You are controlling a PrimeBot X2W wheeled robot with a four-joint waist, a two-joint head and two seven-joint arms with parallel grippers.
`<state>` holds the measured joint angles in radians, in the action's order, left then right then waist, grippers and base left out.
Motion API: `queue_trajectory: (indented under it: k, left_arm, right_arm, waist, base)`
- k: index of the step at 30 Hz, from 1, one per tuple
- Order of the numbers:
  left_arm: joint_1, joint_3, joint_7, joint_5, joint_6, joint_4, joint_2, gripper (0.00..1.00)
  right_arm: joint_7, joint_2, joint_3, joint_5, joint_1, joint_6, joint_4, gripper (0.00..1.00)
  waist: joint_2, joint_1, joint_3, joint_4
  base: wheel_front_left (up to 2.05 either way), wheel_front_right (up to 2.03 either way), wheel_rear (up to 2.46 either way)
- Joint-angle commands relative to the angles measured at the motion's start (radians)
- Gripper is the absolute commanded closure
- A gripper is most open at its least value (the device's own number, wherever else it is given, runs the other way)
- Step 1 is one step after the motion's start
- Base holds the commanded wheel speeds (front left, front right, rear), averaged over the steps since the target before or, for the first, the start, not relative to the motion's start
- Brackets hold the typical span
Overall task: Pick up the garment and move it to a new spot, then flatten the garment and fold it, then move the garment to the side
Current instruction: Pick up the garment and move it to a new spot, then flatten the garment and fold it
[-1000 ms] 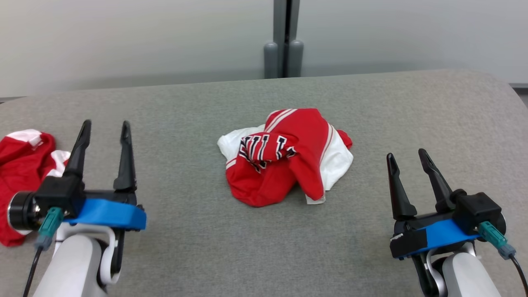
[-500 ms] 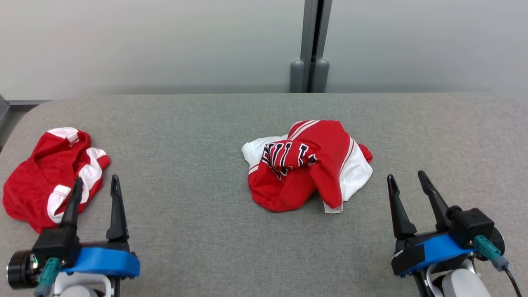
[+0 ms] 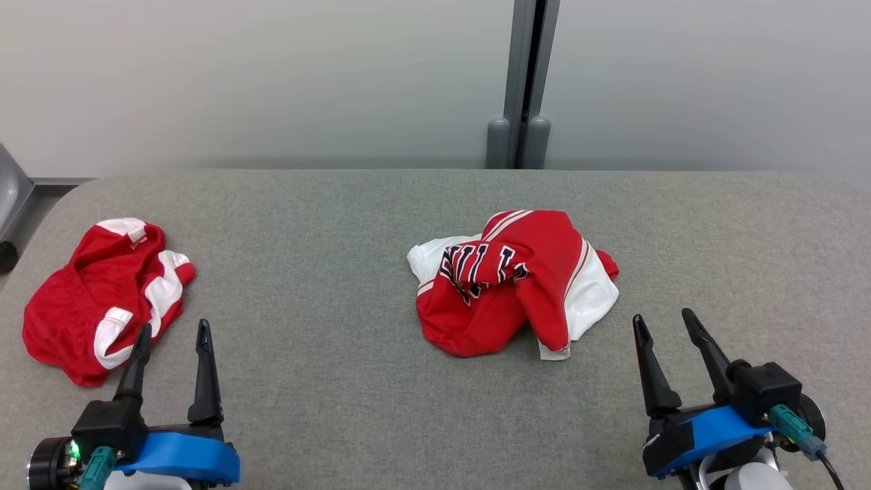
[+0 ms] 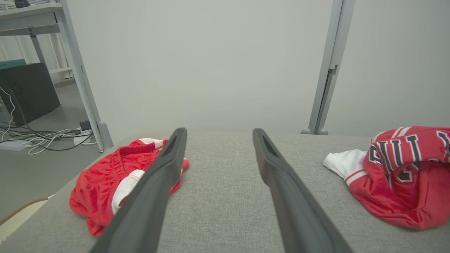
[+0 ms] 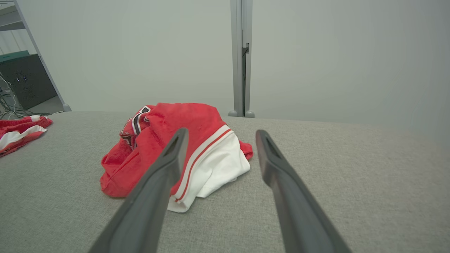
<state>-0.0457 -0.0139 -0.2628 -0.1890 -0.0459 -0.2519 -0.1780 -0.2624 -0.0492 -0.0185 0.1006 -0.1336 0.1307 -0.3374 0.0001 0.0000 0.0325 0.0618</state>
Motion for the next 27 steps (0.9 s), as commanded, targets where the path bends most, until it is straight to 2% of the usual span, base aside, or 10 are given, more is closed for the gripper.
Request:
queue_trajectory:
  k: [1, 27]
  left_arm:
    - [0.001, 0.004, -0.003, 0.010, -0.005, -0.003, 0.008, 0.00]
    - [-0.004, 0.056, -0.003, 0.068, -0.050, -0.022, 0.043, 0.00]
  right_arm:
    - [-0.004, -0.002, -0.001, 0.003, 0.016, 0.000, -0.002, 0.00]
    - [-0.004, -0.002, -0.005, 0.002, 0.021, 0.000, -0.015, 0.00]
  waist:
    - [-0.0001, 0.0000, -0.001, -0.002]
    - [-0.0001, 0.0000, -0.012, -0.021]
  base:
    - [0.00, 0.00, 0.00]
    - [0.00, 0.00, 0.00]
